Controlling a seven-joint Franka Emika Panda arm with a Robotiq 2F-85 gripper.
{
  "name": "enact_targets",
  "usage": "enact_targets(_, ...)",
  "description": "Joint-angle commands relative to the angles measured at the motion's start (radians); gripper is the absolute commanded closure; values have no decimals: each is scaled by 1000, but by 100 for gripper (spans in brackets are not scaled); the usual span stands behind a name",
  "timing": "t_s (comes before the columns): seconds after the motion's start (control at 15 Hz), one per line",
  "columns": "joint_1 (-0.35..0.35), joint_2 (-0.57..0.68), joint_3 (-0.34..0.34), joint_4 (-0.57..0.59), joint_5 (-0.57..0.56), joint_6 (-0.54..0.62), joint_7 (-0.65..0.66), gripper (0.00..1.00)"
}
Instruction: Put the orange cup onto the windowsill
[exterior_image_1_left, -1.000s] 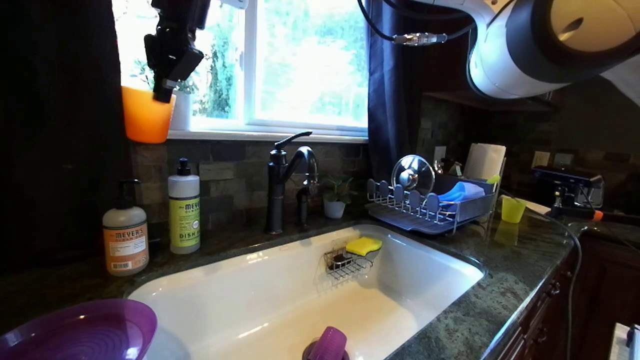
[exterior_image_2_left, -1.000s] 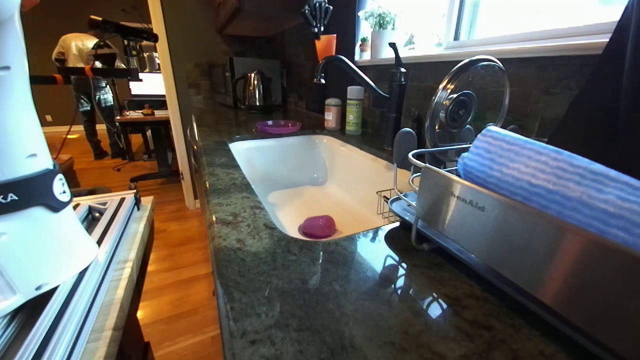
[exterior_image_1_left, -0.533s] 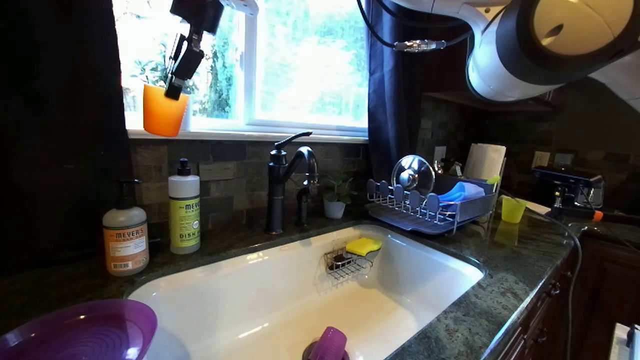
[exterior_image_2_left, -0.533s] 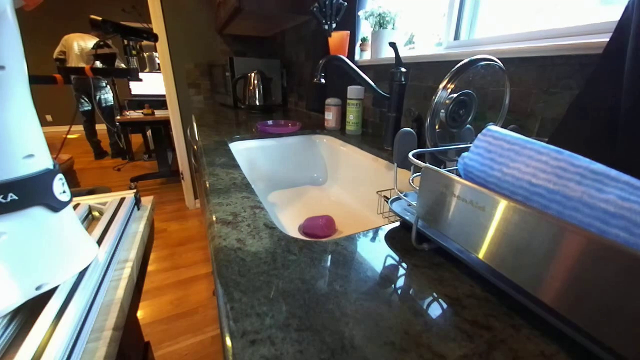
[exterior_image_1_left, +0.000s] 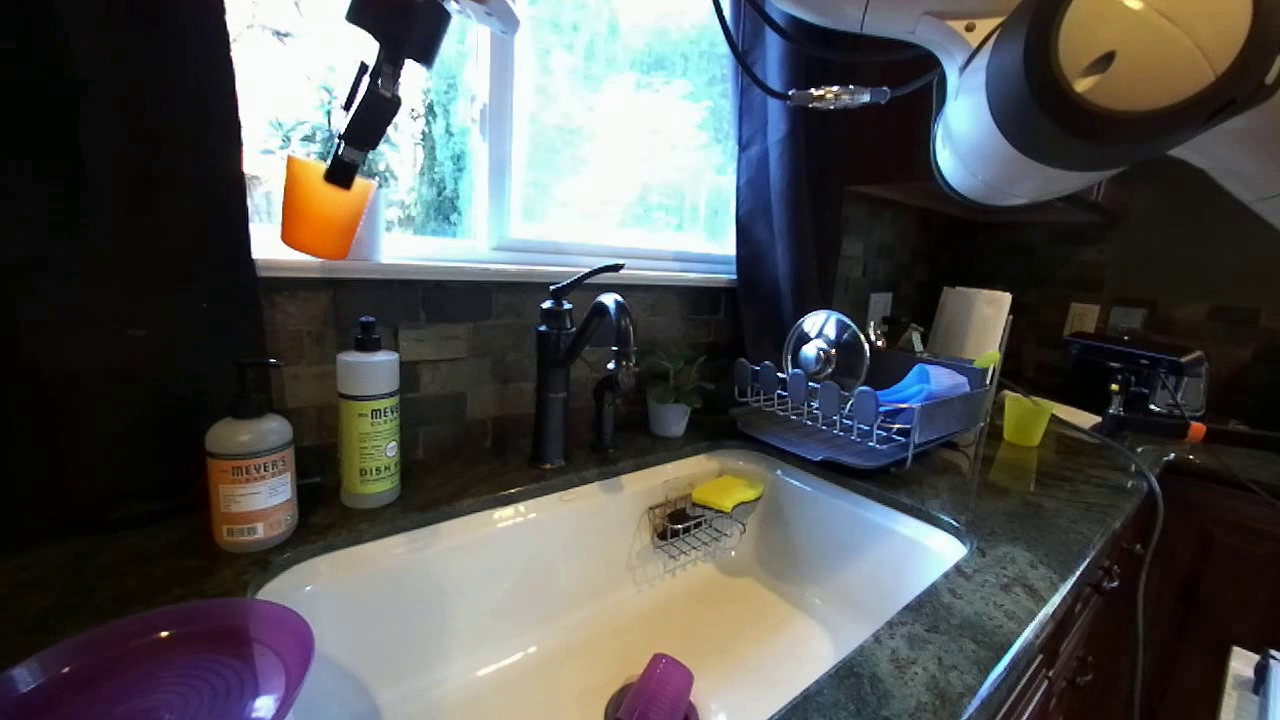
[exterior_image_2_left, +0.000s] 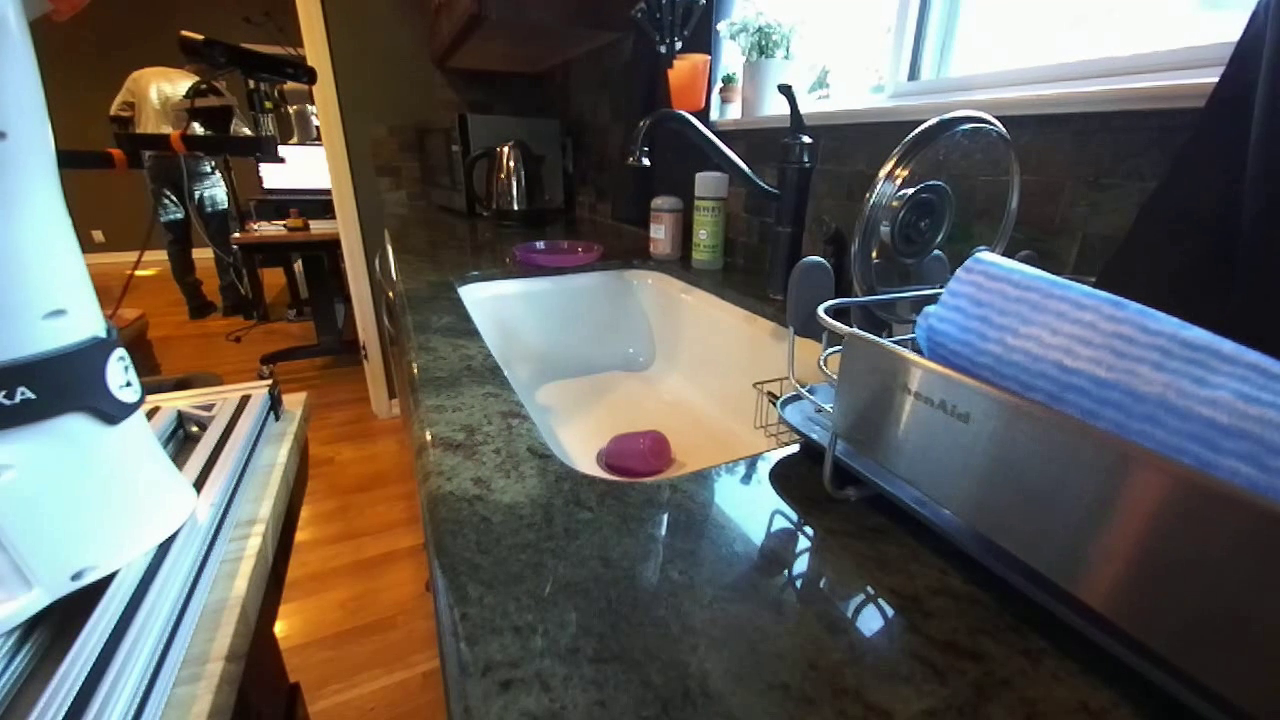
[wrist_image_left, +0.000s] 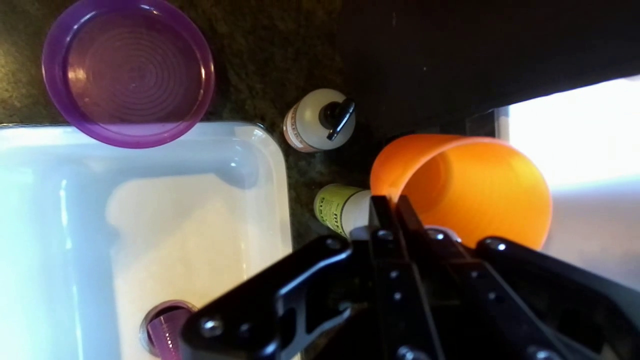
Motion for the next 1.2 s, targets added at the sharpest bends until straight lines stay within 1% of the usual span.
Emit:
enact_targets(0.0,-3,-11,8,-19,-6,8,1,96)
enact_targets(0.53,-3,-11,8,-19,-6,8,4,96)
enact_targets(0.6,3,-15,3,-20,-9,2,34,99)
enact_targets(0.67,14,-26,-10,-22,-22,-14,65,99)
enact_targets(0.73,20,-37,-15,-29,-29,-40,85,99)
enact_targets(0.87,34,-69,-19,-41,-41,-129,112,99)
enact_targets(1.07,48,-110,-5,-42,-31,-269,147,99)
enact_targets(1.13,59,-125,-24,-39,-56,-310,164,99)
